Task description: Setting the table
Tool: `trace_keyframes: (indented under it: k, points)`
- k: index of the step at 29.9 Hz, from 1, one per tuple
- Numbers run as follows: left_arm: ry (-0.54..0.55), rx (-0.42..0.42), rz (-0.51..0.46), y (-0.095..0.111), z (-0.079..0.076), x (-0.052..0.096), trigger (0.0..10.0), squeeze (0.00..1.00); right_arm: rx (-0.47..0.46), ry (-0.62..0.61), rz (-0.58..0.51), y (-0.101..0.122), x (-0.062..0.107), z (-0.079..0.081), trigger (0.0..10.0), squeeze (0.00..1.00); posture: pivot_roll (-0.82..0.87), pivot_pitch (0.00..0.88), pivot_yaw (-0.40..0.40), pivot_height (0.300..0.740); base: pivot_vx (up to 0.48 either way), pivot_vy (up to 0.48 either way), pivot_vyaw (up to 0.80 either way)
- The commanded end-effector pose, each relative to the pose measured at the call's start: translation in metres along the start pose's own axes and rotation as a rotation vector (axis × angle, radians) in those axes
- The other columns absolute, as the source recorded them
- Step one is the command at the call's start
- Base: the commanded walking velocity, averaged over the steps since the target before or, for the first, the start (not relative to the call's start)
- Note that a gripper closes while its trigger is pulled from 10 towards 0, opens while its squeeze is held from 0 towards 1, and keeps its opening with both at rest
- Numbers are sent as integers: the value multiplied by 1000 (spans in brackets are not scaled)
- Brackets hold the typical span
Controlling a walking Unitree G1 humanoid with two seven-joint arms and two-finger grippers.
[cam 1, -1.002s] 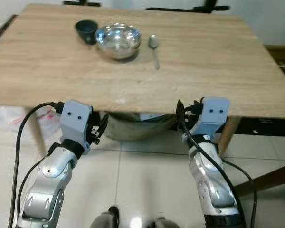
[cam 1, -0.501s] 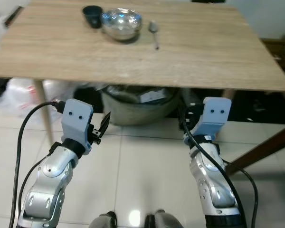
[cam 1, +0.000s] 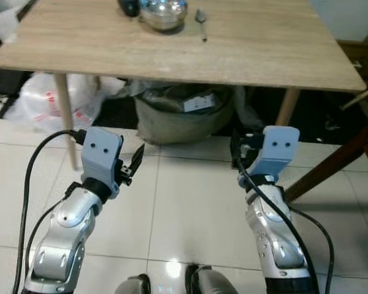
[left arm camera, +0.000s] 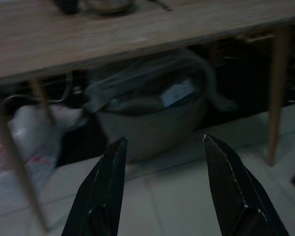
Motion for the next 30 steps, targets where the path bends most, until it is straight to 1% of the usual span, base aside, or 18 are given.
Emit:
trace_keyframes:
  k: [1,5,12,30]
  points:
    - [-12,4,26,-6,-3,1,10000,0,6,-15,16,-4,3,-4,10000,0,-85,115,42,740,0,0,0]
    - [-28,13,48,-8,-5,1,10000,0,3,-15,18,-4,3,-4,10000,0,-85,113,41,740,0,0,0]
    - [-31,25,48,-8,-7,1,10000,0,-2,-14,20,-4,2,-4,10000,0,-87,106,38,740,0,0,0]
    - [-37,16,51,-10,-8,0,10000,0,-9,-12,27,-5,1,-5,10000,0,-89,97,36,740,0,0,-800]
Point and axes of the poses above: a point about 5 cm out from each wrist's last joint towards the gripper, its own x axis pointing back from the gripper into the wrist, its own y axis along the axis of the wrist's last joint, z = x × y, the point moved 2 cm from there along -x, pointing out of the wrist towards the gripper, and after that the axes turned 2 degrees about -x, right-handed, at the moved point
